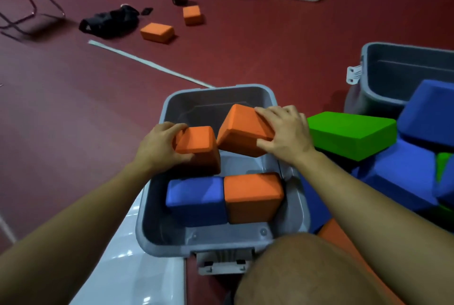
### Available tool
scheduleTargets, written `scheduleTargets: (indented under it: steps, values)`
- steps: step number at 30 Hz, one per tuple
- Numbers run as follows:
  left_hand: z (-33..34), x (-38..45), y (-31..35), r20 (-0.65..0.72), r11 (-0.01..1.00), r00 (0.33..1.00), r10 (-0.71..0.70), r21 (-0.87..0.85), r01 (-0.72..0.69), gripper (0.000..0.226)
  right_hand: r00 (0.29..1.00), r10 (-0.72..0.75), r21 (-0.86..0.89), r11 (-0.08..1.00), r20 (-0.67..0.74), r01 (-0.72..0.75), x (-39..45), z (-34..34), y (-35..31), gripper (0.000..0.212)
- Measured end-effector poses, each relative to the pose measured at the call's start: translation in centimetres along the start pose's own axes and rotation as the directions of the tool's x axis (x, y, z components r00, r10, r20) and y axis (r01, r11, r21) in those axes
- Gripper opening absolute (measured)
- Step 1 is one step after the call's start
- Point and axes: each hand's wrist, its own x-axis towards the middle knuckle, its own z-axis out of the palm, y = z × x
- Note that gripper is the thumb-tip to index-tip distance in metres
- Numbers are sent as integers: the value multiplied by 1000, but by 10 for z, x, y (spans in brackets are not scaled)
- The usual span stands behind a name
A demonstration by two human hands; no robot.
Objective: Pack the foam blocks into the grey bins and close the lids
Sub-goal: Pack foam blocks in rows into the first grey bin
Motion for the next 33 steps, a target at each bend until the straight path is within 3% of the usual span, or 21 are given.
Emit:
scheduleTargets:
  steps: [4,11,15,27,33]
  values:
    - [16,-2,-12,4,1000,1000,-25,0,25,96,999,-45,-20,999,19,45,3,14,4,79]
    - [41,-14,-22,-73,997,995,73,39,-70,87,958,-135,-87,983,251,161,-9,43,1,80]
    - [51,-17,-22,-17,972,985,174,165,-169,85,942,-124,-78,985,310,155,-16,54,5,78]
    - [55,-12,-13,151,910,972,178,351,-221,88,891,-142,-118,970,432,212,-19,63,10,67]
    - [78,-25,-5,18,950,986,163,269,-162,81,883,-129,-136,968,451,211,-21,62,11,67]
